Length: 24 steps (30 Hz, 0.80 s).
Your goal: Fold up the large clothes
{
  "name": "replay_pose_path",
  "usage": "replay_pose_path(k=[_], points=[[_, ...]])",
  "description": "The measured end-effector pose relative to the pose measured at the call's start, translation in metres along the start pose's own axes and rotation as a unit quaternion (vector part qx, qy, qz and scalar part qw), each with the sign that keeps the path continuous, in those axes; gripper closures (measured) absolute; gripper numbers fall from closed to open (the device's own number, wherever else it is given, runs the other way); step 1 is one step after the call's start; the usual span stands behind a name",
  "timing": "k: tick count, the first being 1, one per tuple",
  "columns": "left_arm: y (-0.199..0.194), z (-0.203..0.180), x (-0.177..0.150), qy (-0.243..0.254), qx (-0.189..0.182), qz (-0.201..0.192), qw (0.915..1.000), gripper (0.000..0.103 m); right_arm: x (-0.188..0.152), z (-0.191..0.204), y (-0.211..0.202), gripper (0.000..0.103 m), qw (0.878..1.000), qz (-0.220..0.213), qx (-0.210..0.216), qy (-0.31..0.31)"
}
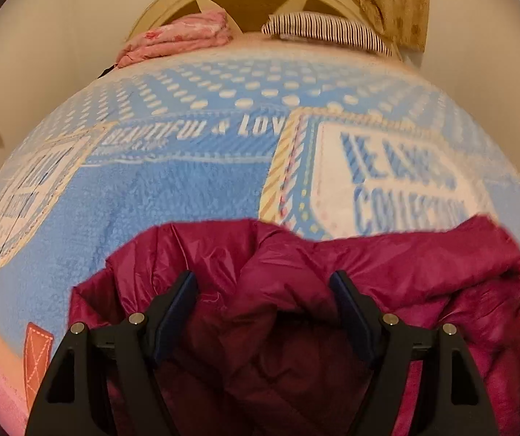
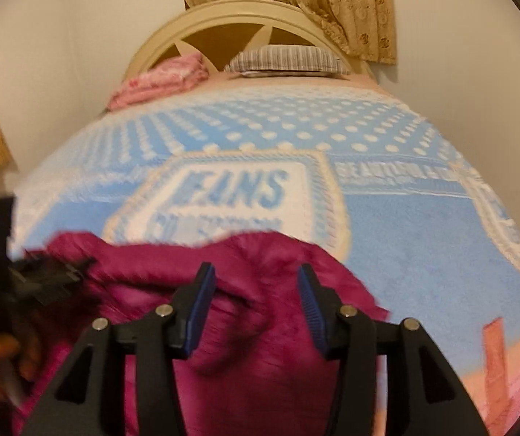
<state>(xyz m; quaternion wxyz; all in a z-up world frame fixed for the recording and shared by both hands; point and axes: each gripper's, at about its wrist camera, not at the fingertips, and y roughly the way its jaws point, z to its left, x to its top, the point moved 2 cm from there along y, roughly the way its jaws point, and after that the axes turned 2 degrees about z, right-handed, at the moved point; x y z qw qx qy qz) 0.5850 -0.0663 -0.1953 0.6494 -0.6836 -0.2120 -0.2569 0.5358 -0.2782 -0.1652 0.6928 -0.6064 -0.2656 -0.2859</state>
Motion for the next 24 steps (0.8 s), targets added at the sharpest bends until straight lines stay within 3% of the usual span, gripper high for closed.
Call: replay_pose_path(k=[5,11,24], points=[[-0.01,-0.016,0.011,0.0,-0.036,-0.015,0.9992,0.027,0.011,0.03,0.035,0.053,1.0,0.017,0.004,-0.008],[0.021,-0.014,-0.004,-0.01,-0.03,0.018,0.9993,0.027,-0.01,0.03,0.069,0.053,0.999,0.046,0.002,0.011],[0.032,-0.02,-0.015,0.002,-0.015,0.015,0.9998,0.02,-0.032,0.025,0.08,0.055,0.999,0.047,0.004,0.007]])
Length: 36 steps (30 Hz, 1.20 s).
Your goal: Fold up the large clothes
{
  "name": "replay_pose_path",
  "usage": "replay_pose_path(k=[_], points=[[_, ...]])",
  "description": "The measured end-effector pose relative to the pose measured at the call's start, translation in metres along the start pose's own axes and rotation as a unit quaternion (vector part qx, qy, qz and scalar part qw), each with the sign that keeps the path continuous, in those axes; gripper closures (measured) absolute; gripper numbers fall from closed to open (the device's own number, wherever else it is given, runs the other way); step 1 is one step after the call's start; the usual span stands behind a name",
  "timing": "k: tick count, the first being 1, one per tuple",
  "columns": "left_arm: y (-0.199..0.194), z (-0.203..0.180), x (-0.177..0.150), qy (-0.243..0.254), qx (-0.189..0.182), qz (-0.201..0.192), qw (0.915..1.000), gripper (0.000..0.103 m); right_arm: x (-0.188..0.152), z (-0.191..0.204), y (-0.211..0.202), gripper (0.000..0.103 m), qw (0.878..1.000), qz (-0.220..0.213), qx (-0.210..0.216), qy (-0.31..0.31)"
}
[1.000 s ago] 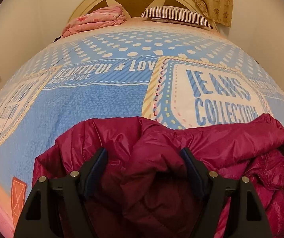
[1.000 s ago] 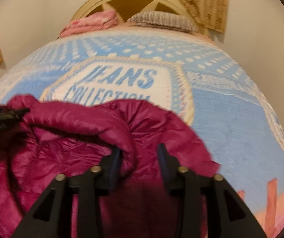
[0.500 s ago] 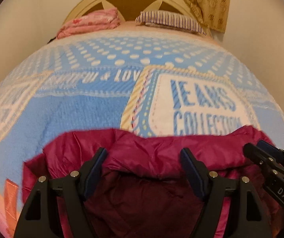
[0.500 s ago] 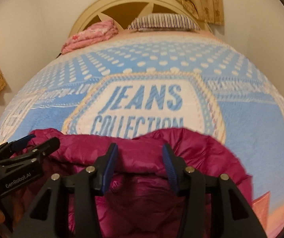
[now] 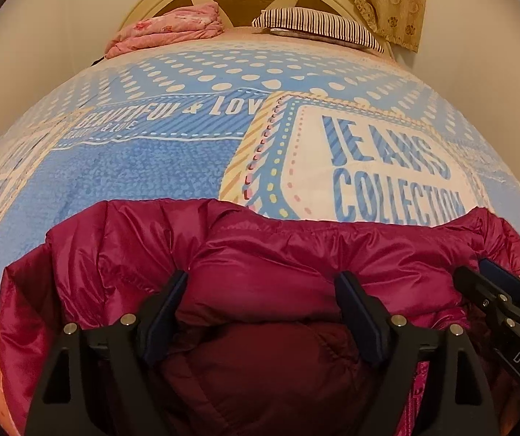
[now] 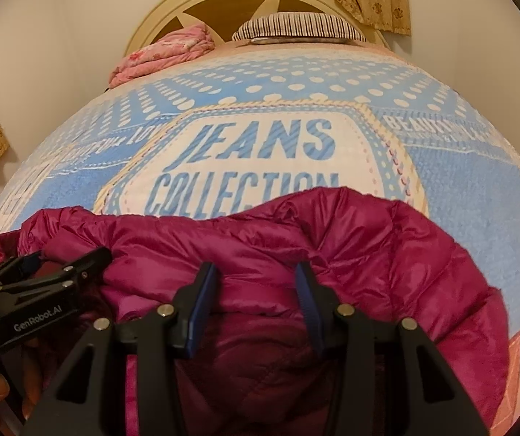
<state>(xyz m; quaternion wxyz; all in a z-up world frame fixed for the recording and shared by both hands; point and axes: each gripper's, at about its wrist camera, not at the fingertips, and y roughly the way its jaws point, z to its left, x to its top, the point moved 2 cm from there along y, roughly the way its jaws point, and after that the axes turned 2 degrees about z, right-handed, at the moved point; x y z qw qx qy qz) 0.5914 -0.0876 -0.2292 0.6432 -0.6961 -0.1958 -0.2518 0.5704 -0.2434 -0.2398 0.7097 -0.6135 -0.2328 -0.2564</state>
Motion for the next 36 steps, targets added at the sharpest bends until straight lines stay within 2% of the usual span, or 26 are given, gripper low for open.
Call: replay_pose_path(k=[8,16,36], points=[[0.006,-0.005,0.001,0.018,0.029,0.007,0.9994,0.016,-0.002,0.003,0.007,0.055,1.0,0.004,-0.014,-0.007],[0.006,-0.006,0.0,0.018,0.03,0.007,0.9994,0.015,-0.002,0.008,0.01,0.055,0.999,0.007,-0.035,-0.022],[0.007,-0.005,0.0,0.018,0.033,0.009,0.9993,0.012,-0.002,0.011,0.013,0.055,0.999,0.01,-0.046,-0.028]])
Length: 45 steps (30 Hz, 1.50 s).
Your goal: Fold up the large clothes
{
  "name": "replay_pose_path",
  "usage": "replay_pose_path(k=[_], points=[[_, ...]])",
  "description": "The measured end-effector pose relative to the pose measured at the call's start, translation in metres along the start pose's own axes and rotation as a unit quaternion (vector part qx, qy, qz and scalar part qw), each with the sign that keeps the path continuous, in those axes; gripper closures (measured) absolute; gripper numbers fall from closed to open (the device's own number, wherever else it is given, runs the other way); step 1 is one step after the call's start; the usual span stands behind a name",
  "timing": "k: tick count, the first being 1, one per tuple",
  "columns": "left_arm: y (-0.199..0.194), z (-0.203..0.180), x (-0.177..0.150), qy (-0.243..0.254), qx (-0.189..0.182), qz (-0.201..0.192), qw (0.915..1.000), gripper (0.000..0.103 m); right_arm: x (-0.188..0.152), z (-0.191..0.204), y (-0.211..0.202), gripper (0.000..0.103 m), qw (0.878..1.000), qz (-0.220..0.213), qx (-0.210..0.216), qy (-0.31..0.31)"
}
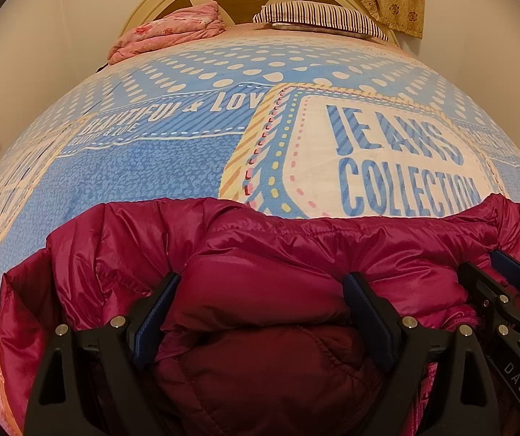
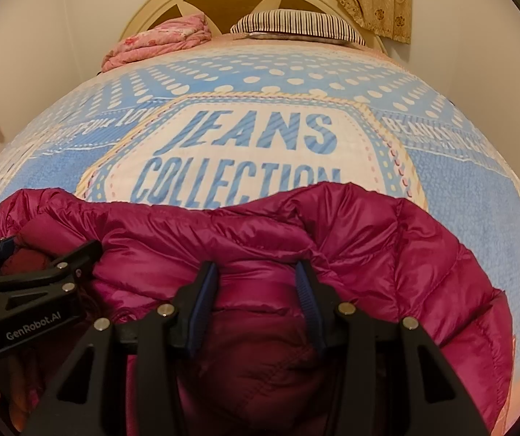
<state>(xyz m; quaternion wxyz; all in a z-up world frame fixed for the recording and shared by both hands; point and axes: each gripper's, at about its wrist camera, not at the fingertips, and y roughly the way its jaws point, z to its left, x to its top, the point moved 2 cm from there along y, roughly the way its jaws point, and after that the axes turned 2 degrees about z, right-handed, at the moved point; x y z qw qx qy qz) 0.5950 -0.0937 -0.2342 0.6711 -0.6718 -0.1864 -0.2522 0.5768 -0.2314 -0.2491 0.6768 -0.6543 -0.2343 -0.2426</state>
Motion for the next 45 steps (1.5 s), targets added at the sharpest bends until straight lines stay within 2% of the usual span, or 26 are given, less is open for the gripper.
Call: replay_pose_path(k=[22,26,28,30,32,33,34,38,41,45], points=[[0.002,-0.001,0.001,0.0,0.004,0.003,1.0,0.01,0.0,0.001,0.0,0.054,1.0,0.001,-0.006,-0.005],[0.002,0.0,0.005,-0.001,-0.006,0.017,0.9998,0.01,0.001,0.002,0.001,0.054,1.0,0.004,-0.009,-0.009],[-0.009,0.005,0.012,0.002,-0.009,0.022,0.9997,0.01,0.004,0.003,-0.001,0.048,1.0,0.01,-0.001,-0.022],[-0.039,0.014,0.018,0.005,-0.011,-0.013,0.9998,0.01,0.009,0.002,-0.009,0.046,0.999,0.016,0.004,-0.038],[-0.076,0.026,0.014,0.014,-0.023,-0.046,0.9986,0.01,0.012,-0.006,-0.03,0.036,1.0,-0.001,0.004,-0.029],[-0.09,0.031,0.009,0.02,-0.021,-0.052,0.9982,0.01,0.011,-0.013,-0.043,0.025,1.0,-0.014,0.001,-0.018],[-0.106,0.039,-0.001,0.026,-0.015,-0.06,0.9977,0.01,0.009,-0.02,-0.057,0.019,1.0,-0.023,0.003,-0.007],[-0.154,0.071,-0.063,0.053,0.008,-0.075,0.9958,0.01,-0.023,-0.041,-0.1,0.018,0.999,-0.017,0.032,0.019],[-0.17,0.095,-0.117,0.054,0.015,-0.053,0.997,0.01,-0.072,-0.056,-0.132,0.018,0.999,-0.002,0.03,0.023],[-0.181,0.118,-0.182,0.025,0.013,-0.016,0.9995,0.01,-0.136,-0.064,-0.164,0.018,0.999,0.018,0.021,0.039]])
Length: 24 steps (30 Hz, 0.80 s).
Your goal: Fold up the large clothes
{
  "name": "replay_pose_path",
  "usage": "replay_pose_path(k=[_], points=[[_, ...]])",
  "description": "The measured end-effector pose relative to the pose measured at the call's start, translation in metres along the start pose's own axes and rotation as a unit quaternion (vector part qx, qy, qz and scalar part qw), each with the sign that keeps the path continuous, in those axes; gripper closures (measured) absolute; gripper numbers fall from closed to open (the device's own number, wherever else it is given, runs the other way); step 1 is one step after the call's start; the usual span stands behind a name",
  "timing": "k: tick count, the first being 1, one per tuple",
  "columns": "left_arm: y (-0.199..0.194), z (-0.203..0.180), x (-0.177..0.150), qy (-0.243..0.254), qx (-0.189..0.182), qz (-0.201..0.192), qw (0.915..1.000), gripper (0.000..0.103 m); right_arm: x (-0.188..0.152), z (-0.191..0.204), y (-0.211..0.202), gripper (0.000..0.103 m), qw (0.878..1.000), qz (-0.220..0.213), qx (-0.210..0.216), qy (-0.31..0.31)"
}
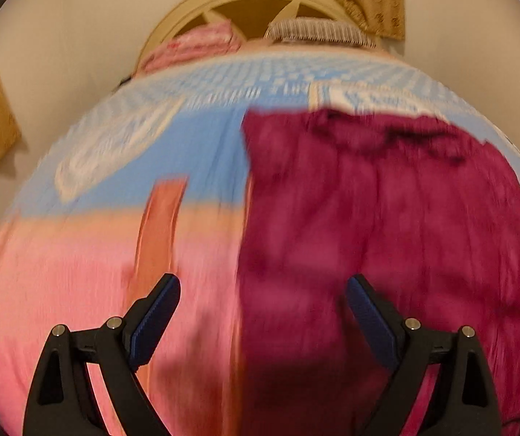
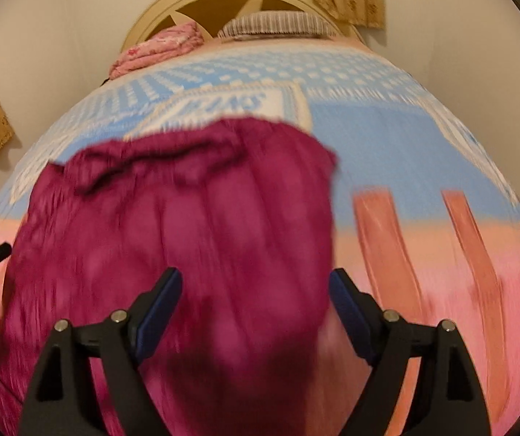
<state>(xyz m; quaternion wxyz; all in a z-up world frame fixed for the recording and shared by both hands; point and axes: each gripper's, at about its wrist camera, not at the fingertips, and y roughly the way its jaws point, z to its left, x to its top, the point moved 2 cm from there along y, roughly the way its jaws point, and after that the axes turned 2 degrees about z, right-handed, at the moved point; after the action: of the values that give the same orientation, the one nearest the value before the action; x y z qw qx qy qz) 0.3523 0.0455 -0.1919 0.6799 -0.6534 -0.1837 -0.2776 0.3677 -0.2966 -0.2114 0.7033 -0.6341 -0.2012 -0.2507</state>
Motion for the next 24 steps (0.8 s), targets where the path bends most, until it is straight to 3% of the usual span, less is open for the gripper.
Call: replay_pose_path(k=[5,10,17,24], points=[[-0.023,0.012,-0.066,-0.016,0.004,0.015,0.9997,0.01,-0.067,-0.008,-0.033,0.018,1.0,0.01,-0.017,0.005],[-0.049,0.017,-0.109,-0.015,-0.003,0.009,0.9998,0.01,-0.121,-0.016,-0.066,0.018,0.999,0.007,-0.024,0.03],[-0.067,0.022,-0.149,-0.014,-0.004,0.003,0.9999,0.01,-0.169,-0.015,-0.094,0.018,0.999,-0.005,-0.025,0.044],[-0.075,0.015,-0.156,-0.019,-0.02,0.018,0.9995,0.01,-0.199,-0.004,-0.108,0.018,0.999,-0.008,-0.016,0.032]])
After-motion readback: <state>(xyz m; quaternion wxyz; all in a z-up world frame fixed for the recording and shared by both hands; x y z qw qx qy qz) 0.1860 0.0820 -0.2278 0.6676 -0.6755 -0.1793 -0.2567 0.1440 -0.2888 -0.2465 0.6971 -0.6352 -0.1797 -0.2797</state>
